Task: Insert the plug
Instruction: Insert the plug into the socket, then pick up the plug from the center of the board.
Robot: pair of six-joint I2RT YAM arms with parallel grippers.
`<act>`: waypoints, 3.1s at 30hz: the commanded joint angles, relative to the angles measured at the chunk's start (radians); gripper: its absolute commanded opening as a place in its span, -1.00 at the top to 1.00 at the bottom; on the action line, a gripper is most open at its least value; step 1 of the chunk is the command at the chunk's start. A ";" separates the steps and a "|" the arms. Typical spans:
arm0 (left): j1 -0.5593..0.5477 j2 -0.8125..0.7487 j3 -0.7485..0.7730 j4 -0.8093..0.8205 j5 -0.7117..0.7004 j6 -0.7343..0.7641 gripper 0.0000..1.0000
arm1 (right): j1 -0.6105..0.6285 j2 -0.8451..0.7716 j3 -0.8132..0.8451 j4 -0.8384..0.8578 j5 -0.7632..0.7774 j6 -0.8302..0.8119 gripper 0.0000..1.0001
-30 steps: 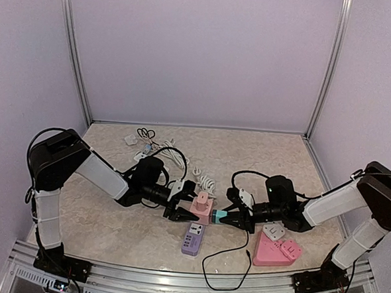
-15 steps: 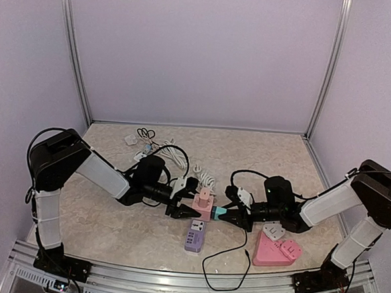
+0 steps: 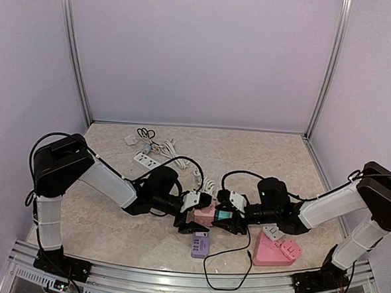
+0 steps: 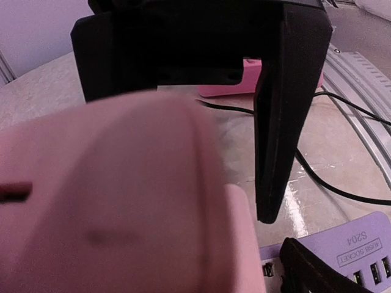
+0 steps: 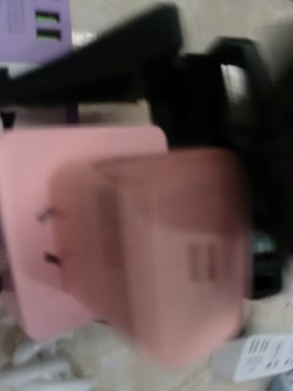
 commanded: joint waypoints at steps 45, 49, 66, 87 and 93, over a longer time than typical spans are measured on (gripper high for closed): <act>0.537 -0.416 0.608 -1.651 -0.665 -0.095 -0.58 | 0.018 -0.257 0.573 -0.845 0.694 0.835 -0.74; 0.556 -0.313 0.657 -1.498 -0.686 -0.199 -0.55 | 0.031 -0.176 0.639 -0.892 0.668 0.855 -0.74; 0.568 0.281 1.106 -1.307 -0.756 -0.377 -0.11 | 0.069 -0.029 0.694 -0.950 0.685 0.885 -0.78; 0.529 0.426 1.175 -1.396 -0.771 -0.323 -0.11 | 0.070 -0.010 0.654 -0.921 0.693 0.826 -0.84; 0.521 0.418 1.161 -1.439 -0.768 -0.307 -0.12 | 0.070 -0.007 0.647 -0.913 0.693 0.816 -0.85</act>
